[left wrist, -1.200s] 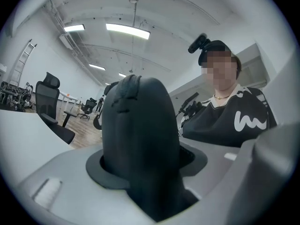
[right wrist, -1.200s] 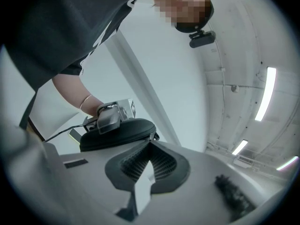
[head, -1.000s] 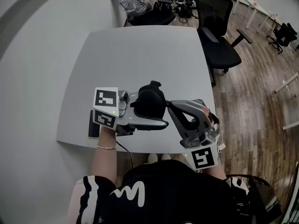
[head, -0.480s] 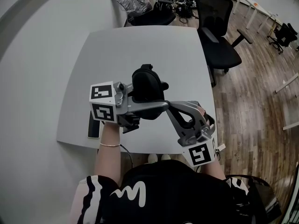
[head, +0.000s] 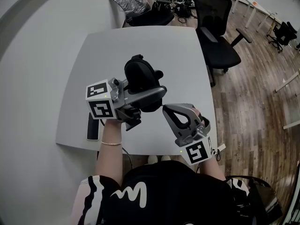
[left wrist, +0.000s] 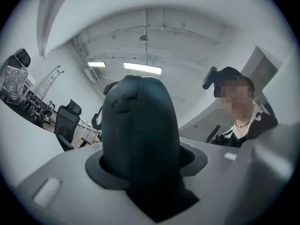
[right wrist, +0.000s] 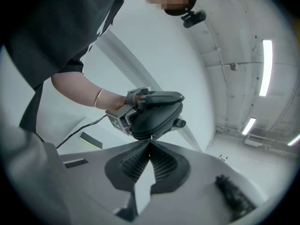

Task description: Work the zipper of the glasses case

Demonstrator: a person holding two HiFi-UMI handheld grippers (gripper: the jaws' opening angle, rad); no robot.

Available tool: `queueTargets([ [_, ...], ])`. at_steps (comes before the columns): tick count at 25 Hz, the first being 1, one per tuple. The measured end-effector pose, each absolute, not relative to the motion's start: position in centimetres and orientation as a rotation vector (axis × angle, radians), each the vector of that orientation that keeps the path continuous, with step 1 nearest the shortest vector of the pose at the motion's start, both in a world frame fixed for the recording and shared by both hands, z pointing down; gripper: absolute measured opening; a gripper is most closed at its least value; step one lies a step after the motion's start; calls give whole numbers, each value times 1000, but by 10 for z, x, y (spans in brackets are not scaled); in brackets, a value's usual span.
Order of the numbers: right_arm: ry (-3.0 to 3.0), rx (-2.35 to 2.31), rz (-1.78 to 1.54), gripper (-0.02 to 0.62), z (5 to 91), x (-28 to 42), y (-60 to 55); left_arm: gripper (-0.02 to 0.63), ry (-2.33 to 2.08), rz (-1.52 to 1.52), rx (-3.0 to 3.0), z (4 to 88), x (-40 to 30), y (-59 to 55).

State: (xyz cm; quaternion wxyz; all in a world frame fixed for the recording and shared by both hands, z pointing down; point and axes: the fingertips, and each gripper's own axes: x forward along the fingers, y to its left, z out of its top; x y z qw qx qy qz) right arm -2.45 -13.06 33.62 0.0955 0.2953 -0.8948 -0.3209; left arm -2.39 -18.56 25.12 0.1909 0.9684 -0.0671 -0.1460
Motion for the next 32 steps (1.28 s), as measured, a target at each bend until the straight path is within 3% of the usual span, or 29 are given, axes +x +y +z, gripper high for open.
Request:
queueTargets([
  [18,-2754,825,-859,8,352,-43,-125,275,-288,-577,2650,245,-36,-195],
  [26,-2802,1018,-803,8,327,-21,-138,278,-720,-345,2746,269,-64,-201],
  [32,-2838,1384,-576,8,291,0,-162,279,-1088,-449,2714,287,-89,-202],
])
